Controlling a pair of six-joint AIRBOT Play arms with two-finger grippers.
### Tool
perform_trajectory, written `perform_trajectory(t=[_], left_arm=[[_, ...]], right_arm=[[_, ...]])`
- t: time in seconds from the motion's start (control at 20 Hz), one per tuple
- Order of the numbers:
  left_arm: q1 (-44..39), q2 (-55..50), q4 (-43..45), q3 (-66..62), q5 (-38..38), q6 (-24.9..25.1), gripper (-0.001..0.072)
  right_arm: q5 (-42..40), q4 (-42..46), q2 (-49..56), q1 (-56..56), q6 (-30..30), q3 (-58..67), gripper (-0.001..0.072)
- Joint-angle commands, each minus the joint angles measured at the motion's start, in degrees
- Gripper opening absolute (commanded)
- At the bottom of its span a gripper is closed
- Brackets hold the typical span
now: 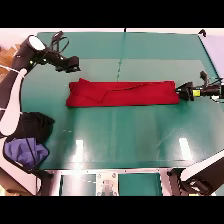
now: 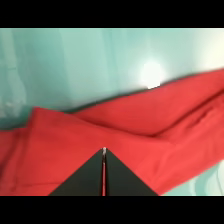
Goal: Fold the shirts.
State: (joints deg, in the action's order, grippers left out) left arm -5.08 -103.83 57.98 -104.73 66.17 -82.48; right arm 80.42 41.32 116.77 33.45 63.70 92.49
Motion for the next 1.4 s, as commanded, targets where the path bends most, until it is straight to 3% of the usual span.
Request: perform_trajectory(t=[0.0, 0.1, 0.15, 0.2, 0.35, 0.6, 0.95, 1.2, 1.35], left_arm=[[-3.82, -0.44, -0.17, -0.09, -0.26, -0.02, 0.0021], [-6.45, -1.27, -0.15, -0.07, -1.70, -0.02, 0.0021], [-8.04, -1.79, -0.17, -0.07, -2.64, -0.02, 0.0021], [-9.62, -2.45, -0.24, -0.09, -3.58, -0.02, 0.0021], [-15.23, -5.27, -1.29, -0.09, -8.90, -0.13, 0.0021], [-24.39, -11.54, -9.53, -0.11, -24.17, -4.74, 0.0021], [-32.11, -19.26, -23.32, -0.13, -32.83, -4.70, 0.0021], [-31.19, -20.46, -27.67, -0.15, -29.92, -4.28, 0.0021], [-25.97, -16.04, -27.30, -0.22, -20.90, 0.48, 0.0021]], right_arm=[[1.18, -0.81, 3.91, -3.54, -1.38, 3.74, 0.0314], [1.40, -0.79, 4.17, -5.14, -1.36, 7.08, 0.0160], [2.75, -0.74, 4.17, -5.42, -1.18, 9.33, 0.0028], [4.72, -0.76, 4.15, -5.42, -0.31, 11.54, 0.0013], [12.41, -0.79, 2.49, -5.40, 2.45, 17.46, 0.0012], [17.79, -4.35, -8.87, -5.99, 3.58, 18.53, 0.0012], [20.59, -8.31, -20.87, -9.38, 3.56, 18.53, 0.0013], [20.79, -7.19, -20.87, -11.89, 3.58, 18.27, 0.0013], [20.79, -7.23, -20.87, -12.52, 4.48, 18.25, 0.0013]])
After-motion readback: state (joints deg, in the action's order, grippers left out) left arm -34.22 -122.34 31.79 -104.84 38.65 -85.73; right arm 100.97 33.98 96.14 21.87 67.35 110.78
